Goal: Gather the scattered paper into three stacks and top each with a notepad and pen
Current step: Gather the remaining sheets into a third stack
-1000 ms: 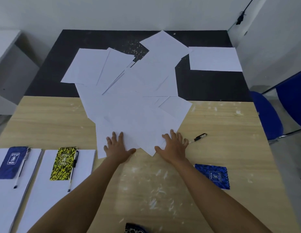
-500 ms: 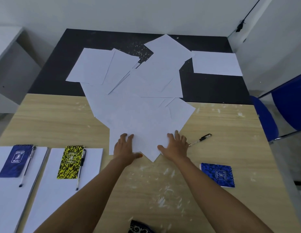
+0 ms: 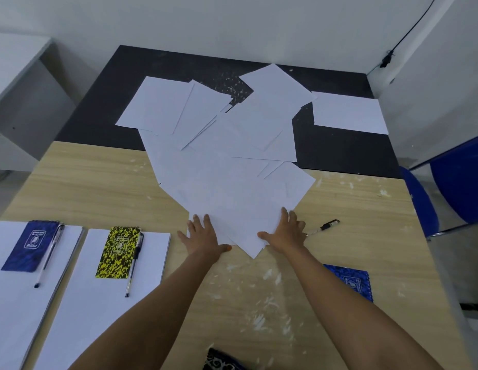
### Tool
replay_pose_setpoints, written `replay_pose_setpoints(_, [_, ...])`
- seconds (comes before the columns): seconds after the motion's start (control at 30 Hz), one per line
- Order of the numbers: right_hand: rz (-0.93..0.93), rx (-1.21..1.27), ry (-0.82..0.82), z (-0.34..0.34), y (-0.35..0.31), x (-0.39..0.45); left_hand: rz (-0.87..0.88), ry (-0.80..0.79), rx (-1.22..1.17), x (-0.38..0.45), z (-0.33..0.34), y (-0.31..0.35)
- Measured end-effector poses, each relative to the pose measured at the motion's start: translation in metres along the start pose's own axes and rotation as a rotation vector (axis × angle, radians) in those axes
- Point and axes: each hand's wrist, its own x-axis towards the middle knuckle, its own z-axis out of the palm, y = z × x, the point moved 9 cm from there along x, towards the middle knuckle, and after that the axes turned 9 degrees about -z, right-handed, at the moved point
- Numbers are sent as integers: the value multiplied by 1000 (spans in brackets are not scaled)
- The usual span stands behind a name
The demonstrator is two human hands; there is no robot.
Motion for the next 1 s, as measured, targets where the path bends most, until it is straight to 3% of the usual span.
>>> replay_pose_setpoints(0.47, [-41, -243, 21, -17, 10, 1, 14, 87, -66, -5, -4, -4])
replay_pose_setpoints(0.8, [143, 17, 36, -23, 26, 6, 8, 12, -11, -6, 4, 0])
replay_pose_setpoints(1.0, [142, -33, -12, -23, 37, 8, -40, 81, -60, -8, -1, 1])
